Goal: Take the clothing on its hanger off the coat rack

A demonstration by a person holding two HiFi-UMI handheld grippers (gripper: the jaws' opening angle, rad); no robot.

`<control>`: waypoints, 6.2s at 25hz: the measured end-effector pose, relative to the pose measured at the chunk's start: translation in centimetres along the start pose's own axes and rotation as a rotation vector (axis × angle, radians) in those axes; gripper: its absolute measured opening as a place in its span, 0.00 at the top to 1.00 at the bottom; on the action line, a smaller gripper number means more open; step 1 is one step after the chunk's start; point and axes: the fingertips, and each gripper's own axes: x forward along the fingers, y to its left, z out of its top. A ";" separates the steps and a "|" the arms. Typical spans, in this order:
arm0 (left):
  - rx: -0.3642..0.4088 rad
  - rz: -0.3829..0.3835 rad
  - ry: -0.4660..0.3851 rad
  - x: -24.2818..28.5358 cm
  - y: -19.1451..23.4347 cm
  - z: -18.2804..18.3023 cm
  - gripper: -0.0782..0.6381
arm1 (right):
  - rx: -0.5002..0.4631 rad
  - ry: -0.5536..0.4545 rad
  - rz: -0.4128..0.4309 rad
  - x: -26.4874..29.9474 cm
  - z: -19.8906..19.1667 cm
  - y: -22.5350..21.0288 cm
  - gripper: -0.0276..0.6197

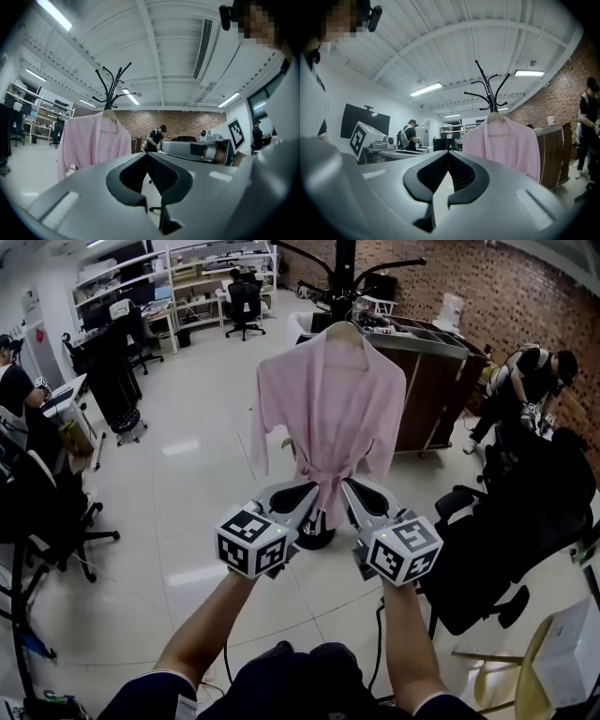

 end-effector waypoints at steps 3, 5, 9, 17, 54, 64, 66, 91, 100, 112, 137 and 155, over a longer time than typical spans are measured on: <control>-0.008 -0.010 0.002 0.5 1.1 -0.2 0.87 | 0.004 0.011 -0.008 1.0 -0.4 -0.3 0.95; -0.014 -0.011 0.000 1.0 1.9 -0.2 0.87 | 0.005 0.015 -0.011 1.6 -0.5 -0.8 0.95; -0.024 -0.007 0.002 2.7 3.3 -0.4 0.87 | 0.011 0.026 -0.006 2.9 -0.9 -2.5 0.95; -0.054 0.035 0.014 7.0 6.5 -1.2 0.87 | 0.012 0.013 0.040 6.0 0.0 -7.0 0.95; 0.096 -0.036 0.027 12.3 18.8 4.6 0.87 | 0.024 -0.027 -0.064 14.7 1.7 -10.6 0.95; 0.395 0.009 0.074 15.8 25.0 11.2 0.70 | -0.003 -0.044 -0.081 16.7 3.1 -10.9 0.95; 0.463 0.022 0.094 16.7 26.2 12.3 0.66 | -0.008 -0.051 -0.091 16.8 3.4 -11.0 0.95; 0.729 -0.080 0.498 27.1 30.4 9.9 0.82 | -0.021 -0.056 -0.237 14.2 3.5 -14.6 0.95; 0.749 -0.049 0.490 27.2 30.6 10.5 0.83 | -0.011 -0.045 -0.245 13.6 2.8 -15.1 0.95; 0.808 -0.095 0.449 27.3 26.1 13.6 0.83 | -0.020 -0.059 -0.245 12.6 3.3 -14.3 0.95; 0.835 -0.472 0.373 24.6 12.8 6.0 0.83 | 0.046 0.014 -0.529 4.8 -1.2 -10.5 0.95; 0.874 -0.768 0.311 28.7 -8.6 2.7 0.83 | 0.099 -0.022 -0.846 -13.4 -3.1 -10.5 0.95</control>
